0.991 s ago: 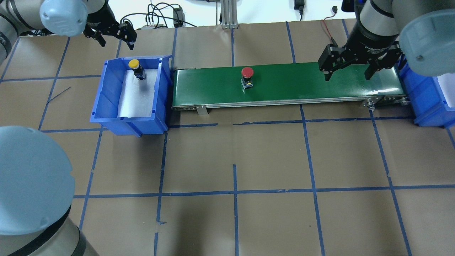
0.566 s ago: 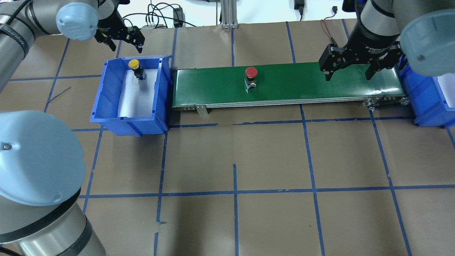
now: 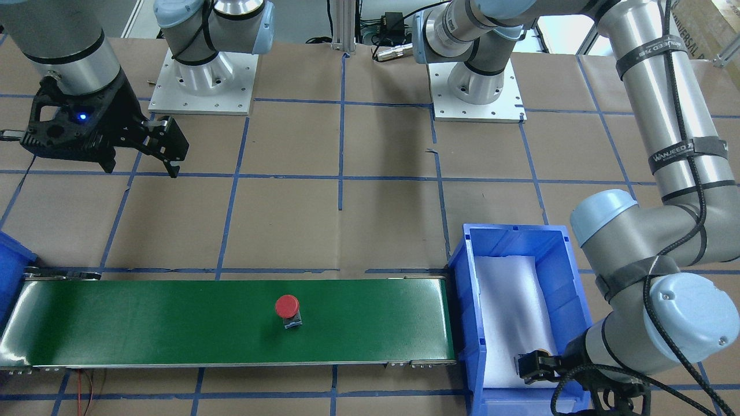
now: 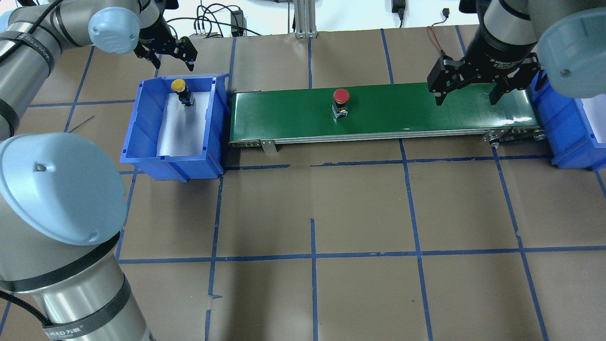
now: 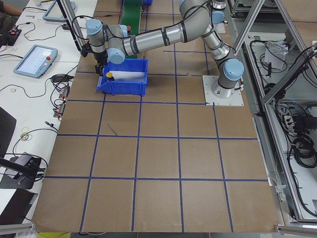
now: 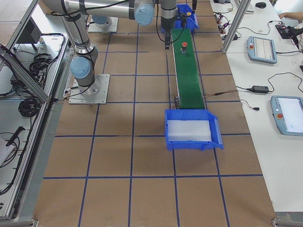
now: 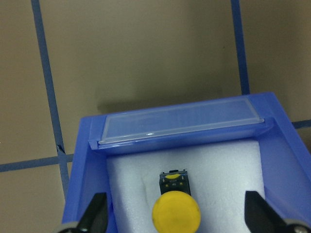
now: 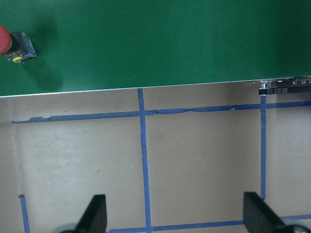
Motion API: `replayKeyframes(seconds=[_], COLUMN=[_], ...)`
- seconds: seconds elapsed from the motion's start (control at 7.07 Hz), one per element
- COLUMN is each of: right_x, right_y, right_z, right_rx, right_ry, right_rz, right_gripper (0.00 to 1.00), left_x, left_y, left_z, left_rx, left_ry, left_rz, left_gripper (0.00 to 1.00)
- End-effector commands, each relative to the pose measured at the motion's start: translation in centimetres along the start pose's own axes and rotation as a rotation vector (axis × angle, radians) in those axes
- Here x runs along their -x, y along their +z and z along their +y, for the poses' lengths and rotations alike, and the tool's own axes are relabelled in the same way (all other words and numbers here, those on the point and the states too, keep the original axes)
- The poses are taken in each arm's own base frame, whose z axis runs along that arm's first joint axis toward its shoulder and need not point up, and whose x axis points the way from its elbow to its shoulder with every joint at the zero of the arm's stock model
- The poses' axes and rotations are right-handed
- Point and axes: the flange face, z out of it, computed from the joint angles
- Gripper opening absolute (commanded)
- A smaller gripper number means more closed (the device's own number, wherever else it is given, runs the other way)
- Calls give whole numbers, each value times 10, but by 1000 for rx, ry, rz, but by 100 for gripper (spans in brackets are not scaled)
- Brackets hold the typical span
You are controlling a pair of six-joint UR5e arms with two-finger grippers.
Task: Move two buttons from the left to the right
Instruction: 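Lower the left gripper and grasp the yellow button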
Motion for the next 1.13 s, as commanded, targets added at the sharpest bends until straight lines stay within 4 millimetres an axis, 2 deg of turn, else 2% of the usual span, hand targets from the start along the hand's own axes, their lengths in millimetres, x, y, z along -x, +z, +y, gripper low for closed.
replayKeyframes(seconds=[0.0, 0.14, 0.42, 0.71, 0.99], right_x=[-6, -13, -20, -12, -11], right_y=[0, -2, 12, 29, 36], right_z=[0, -4, -17, -20, -22], right_rx=[6, -3, -29, -13, -2], right_ry=[13, 27, 53, 59, 70], right_rz=[2, 3, -17, -77, -90], right_gripper=[100, 100, 100, 100, 100], left_x=[1, 0, -3, -5, -6], left_y=[17, 23, 32, 34, 38], left_z=[-3, 0, 10, 19, 22], left_rx=[20, 33, 63, 78, 87], left_ry=[-29, -66, -78, -83, -79], left_rz=[5, 9, 15, 19, 22], left_gripper=[100, 100, 100, 100, 97])
